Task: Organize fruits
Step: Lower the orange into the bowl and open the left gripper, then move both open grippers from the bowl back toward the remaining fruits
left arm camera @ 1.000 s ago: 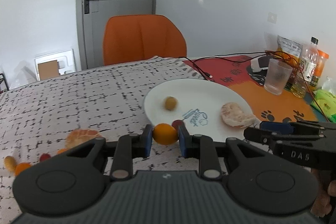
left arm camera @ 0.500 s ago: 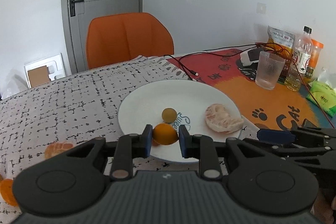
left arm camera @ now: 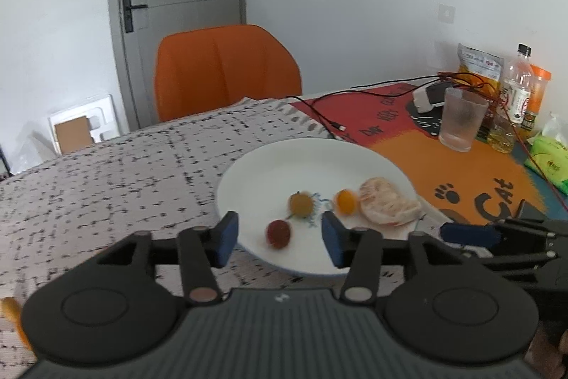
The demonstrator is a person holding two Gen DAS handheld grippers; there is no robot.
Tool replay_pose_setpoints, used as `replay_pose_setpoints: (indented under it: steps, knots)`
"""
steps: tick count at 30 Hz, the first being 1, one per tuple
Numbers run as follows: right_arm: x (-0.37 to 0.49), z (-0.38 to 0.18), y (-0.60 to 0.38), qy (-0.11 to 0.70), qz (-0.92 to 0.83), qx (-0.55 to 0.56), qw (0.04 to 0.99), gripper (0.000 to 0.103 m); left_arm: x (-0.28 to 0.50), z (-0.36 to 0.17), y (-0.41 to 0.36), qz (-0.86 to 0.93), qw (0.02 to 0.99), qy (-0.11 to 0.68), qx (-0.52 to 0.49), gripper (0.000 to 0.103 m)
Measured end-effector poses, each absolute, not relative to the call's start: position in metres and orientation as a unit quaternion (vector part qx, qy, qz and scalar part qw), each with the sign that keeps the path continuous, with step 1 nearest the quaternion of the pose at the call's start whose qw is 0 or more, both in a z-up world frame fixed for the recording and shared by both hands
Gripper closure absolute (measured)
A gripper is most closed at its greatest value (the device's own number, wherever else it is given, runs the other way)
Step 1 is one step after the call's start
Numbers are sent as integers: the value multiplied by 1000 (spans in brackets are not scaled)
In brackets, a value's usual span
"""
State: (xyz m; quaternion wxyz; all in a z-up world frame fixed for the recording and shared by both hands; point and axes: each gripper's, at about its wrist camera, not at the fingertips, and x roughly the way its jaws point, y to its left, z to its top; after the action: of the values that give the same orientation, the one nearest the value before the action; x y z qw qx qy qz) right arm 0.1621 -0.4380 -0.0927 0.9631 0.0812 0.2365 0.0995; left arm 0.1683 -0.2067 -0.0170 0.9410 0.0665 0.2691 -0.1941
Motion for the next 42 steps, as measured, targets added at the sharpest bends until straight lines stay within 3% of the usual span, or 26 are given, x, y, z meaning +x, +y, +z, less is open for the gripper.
replay_pose_setpoints:
  steps: [5,8,12,19,24,42]
  knots:
    - [165,-92,-432,238,99,79,963,47,162,-15,-186,-174,947,262,60,39]
    - [165,-90,-428,236,101,72,964,38,157,-15,-173,-153,952,259,51,19]
    - [165,-87,-421,233,104,71,964,29,150,-13,-157,-136,958,247,49,7]
    - [167,-82,-402,229,113,52,966,6,146,-10,-124,-101,960,261,20,6]
    - [169,-81,-390,229,110,48,966,0,140,-13,-101,-84,960,266,10,2]
    - [176,-78,-345,239,148,53,958,0,114,-30,-27,-40,961,270,-30,0]
